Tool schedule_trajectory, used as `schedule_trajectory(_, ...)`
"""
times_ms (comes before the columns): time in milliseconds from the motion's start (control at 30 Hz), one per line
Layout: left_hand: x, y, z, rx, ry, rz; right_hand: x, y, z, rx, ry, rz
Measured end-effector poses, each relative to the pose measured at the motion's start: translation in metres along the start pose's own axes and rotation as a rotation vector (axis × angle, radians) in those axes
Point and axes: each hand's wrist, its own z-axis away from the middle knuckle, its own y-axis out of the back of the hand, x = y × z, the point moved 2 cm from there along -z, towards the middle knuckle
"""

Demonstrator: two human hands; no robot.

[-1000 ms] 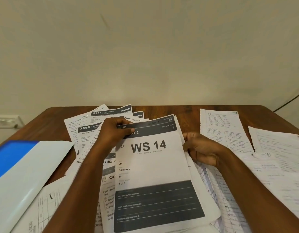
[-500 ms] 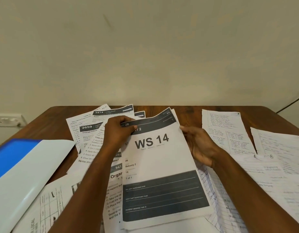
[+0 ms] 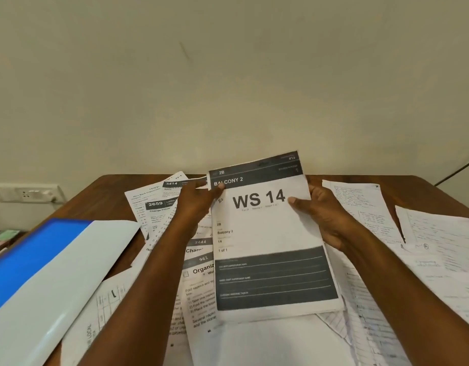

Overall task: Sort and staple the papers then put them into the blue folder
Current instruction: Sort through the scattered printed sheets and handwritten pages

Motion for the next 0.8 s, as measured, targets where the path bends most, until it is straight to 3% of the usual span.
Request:
schedule_trajectory(133, -0.016, 0.005, 0.033, -0.214, 0.055, -0.006, 0.002, -0.015, 0.017, 0.056, 0.002, -0.166)
schedule_trajectory(233, -0.037, 0.012, 0.063, -0.273, 0.084, 0.067, 0.016, -0.029, 0.031, 0.119, -0.037, -0.207)
schedule_trajectory(400, -0.057, 0.034, 0.094, -0.180, -0.020, 0.037, 0.028, -0.049, 0.063, 0.048, -0.041, -0.251)
schedule_trajectory(600, -0.070, 0.056, 0.103, 0.051, -0.061, 0.026, 0.048, -0.066, 0.108, -0.010, -0.031, 0.430)
schedule_trajectory(800, -0.079, 0.068, 0.099, 0.117, -0.096, -0.007, 0.060, -0.074, 0.133, -0.069, -0.021, 0.347)
